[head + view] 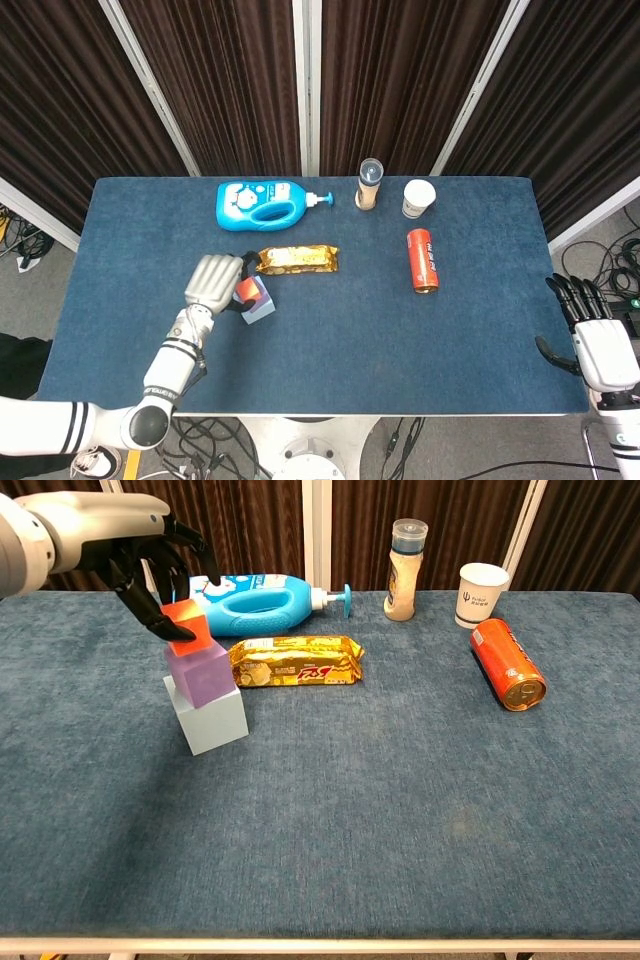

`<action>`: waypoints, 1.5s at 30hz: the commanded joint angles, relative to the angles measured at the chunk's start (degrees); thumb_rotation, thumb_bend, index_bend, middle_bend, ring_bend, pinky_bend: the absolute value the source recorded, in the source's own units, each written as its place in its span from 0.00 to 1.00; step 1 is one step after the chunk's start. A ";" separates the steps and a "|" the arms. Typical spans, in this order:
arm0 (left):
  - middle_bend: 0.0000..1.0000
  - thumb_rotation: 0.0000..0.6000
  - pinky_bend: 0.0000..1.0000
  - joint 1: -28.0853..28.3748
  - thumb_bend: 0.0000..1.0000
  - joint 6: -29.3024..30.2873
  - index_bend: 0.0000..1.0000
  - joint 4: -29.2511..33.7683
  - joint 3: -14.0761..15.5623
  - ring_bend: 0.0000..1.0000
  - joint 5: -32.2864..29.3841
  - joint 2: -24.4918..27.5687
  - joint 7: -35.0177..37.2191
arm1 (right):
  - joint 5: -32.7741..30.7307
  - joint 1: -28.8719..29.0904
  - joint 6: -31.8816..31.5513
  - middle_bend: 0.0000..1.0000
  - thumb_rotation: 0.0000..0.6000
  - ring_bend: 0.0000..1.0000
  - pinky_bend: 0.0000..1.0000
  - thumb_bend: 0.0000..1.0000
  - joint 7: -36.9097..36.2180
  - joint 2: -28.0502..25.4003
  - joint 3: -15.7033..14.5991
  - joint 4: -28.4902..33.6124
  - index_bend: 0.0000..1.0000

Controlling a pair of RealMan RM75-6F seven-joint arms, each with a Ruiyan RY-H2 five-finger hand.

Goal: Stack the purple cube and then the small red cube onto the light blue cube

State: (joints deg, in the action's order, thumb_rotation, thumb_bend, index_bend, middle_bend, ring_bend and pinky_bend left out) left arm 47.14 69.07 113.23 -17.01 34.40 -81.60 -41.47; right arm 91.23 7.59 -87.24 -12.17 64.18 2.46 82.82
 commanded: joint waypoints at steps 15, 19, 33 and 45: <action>0.67 1.00 0.46 1.70 0.31 2.98 0.36 -2.91 1.21 0.45 -0.17 -3.08 1.42 | -0.16 -0.21 -0.10 0.06 1.00 0.00 0.00 0.20 0.26 0.13 0.34 -0.04 0.02; 0.67 1.00 0.46 1.80 0.31 2.93 0.36 -3.61 1.47 0.45 -0.02 -3.14 1.87 | -0.24 -0.17 0.09 0.06 1.00 0.00 0.00 0.20 0.18 0.09 0.39 -0.09 0.02; 0.67 1.00 0.46 1.55 0.31 3.65 0.36 -5.58 2.09 0.45 0.35 -4.79 3.56 | -0.27 0.06 1.07 0.06 1.00 0.00 0.00 0.20 -0.05 -0.08 0.24 -0.09 0.02; 0.66 1.00 0.46 1.77 0.31 3.66 0.36 -6.65 2.23 0.45 0.23 -5.90 3.58 | -0.28 0.08 1.30 0.06 1.00 0.00 0.00 0.20 -0.77 -0.42 0.21 -0.11 0.02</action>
State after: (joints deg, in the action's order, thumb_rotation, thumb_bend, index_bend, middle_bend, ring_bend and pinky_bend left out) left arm 48.93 72.76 106.62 -14.81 34.66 -87.48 -37.89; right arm 90.96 7.67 -85.93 -12.95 63.77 2.67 82.70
